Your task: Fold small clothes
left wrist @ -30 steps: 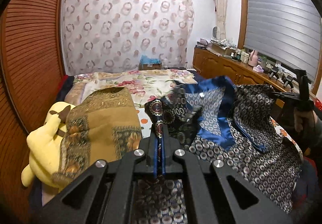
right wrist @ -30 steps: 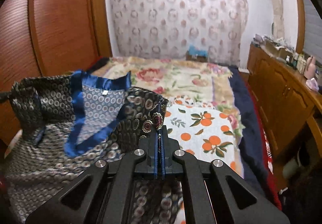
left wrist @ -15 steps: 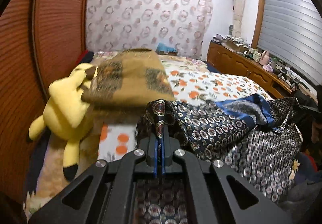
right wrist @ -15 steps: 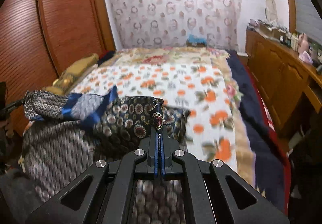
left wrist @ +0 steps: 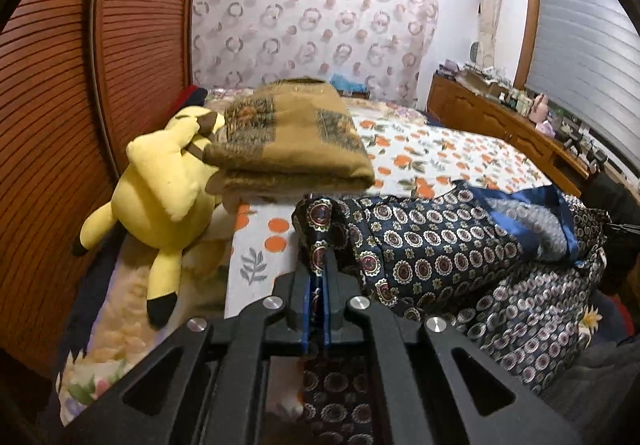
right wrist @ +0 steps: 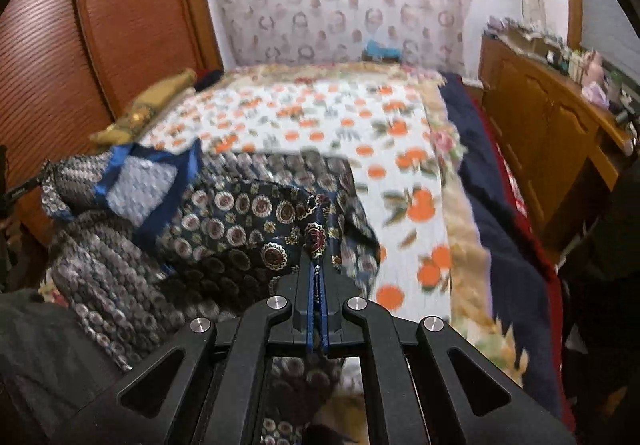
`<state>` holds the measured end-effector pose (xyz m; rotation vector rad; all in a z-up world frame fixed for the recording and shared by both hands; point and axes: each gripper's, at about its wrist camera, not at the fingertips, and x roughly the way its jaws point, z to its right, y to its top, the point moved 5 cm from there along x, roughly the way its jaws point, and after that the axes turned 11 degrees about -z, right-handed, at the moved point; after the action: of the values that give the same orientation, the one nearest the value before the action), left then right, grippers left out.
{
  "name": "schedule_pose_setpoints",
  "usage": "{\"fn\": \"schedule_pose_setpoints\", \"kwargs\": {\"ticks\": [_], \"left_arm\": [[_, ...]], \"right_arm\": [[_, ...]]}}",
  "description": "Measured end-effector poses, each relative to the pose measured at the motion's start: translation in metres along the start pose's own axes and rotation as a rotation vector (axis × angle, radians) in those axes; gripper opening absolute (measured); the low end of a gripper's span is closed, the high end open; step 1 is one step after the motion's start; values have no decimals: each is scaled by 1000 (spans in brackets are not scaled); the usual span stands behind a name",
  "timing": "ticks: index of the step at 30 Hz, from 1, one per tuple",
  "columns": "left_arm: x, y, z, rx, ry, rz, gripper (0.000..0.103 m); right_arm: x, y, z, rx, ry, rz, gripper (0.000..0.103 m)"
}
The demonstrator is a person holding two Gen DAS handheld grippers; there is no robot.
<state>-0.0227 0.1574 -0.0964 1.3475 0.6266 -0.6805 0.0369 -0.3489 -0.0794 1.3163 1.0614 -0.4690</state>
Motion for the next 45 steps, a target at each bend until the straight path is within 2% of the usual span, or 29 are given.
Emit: {"fn": "schedule_pose_setpoints", "kwargs": {"ticks": [3, 7, 10, 12, 14, 15, 17, 19, 25, 27, 30, 38, 41, 45], "left_arm": [[1, -1, -1, 1, -5, -3, 3], [-3, 2, -1, 15, 10, -3, 4], [-11, 5, -2, 19, 13, 11, 9], [-14, 8, -2, 27, 18, 16, 18], [-16, 12, -2, 34, 29, 20, 41], [-17, 15, -2, 35, 32, 27, 45], [-16, 20, -4, 40, 28, 24, 52], [-14, 29, -3, 49, 35, 27, 56], [12, 67, -2, 83, 23, -1, 57], [34, 77, -5, 70, 15, -70, 57], [57, 82, -4, 76, 16, -122, 57], [98, 67, 1, 90, -4, -245, 57], [111, 59, -3, 85, 10, -286, 57], [118, 53, -6, 71, -4, -304, 57]], "right_arm": [[11, -8, 5, 18, -9, -30, 1], [14, -1, 4, 12, -32, -18, 4], [13, 7, 1, -3, -37, -6, 6], [8, 12, -3, -23, -48, 6, 7], [2, 17, -6, -38, -56, 21, 12], [-2, 19, -7, -45, -67, 30, 16], [-8, 24, -8, -53, -88, 50, 32], [-12, 32, -6, -59, -109, 70, 42], [6, 62, -4, -91, -134, 59, 48], [23, 71, -4, -102, -115, 36, 49], [46, 78, -5, -105, -97, 0, 49], [87, 80, 5, -90, -101, -93, 53], [94, 77, 11, -74, -94, -121, 55], [101, 73, 17, -46, -76, -152, 57]]}}
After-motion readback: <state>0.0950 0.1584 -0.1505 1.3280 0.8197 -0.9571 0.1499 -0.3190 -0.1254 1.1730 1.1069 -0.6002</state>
